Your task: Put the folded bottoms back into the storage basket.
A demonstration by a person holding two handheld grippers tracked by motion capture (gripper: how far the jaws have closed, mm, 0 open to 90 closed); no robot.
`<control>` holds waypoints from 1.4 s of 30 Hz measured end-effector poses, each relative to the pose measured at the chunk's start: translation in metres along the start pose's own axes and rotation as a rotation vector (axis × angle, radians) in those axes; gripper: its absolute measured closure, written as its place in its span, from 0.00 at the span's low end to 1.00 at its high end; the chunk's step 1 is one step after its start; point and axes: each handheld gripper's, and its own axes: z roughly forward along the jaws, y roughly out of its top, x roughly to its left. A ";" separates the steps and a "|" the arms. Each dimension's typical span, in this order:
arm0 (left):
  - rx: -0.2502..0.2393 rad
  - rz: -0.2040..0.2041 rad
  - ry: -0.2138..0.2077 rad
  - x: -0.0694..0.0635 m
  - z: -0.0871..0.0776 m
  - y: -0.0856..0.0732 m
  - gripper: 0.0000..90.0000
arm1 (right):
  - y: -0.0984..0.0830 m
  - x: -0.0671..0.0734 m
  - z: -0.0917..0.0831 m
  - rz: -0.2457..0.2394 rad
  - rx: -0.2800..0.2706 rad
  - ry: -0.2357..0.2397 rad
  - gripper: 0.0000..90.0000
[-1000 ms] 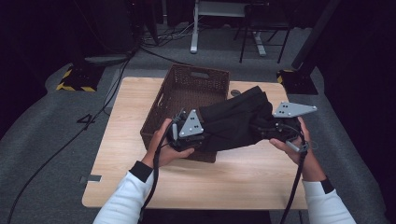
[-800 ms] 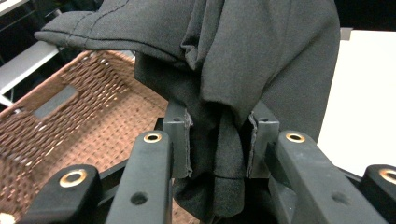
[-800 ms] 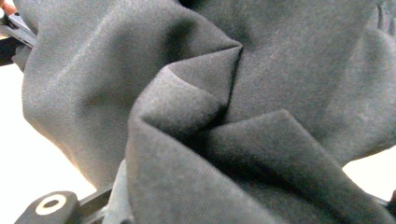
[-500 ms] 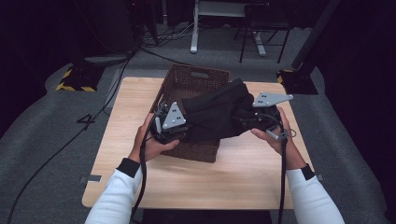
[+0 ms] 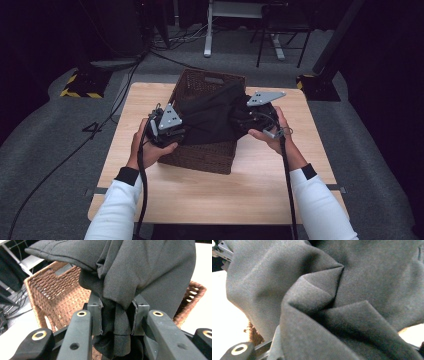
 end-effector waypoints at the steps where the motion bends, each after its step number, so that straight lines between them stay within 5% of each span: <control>1: 0.005 -0.002 0.006 0.002 0.000 -0.001 0.76 | 0.001 0.000 0.003 0.002 0.003 0.001 0.65; 22: 0.082 -0.060 0.066 0.029 0.011 -0.026 0.76 | 0.006 0.002 0.059 0.032 0.075 0.026 0.65; 42: 0.214 -0.075 0.062 0.040 0.052 -0.034 0.76 | -0.006 -0.010 0.111 0.056 0.282 -0.019 0.63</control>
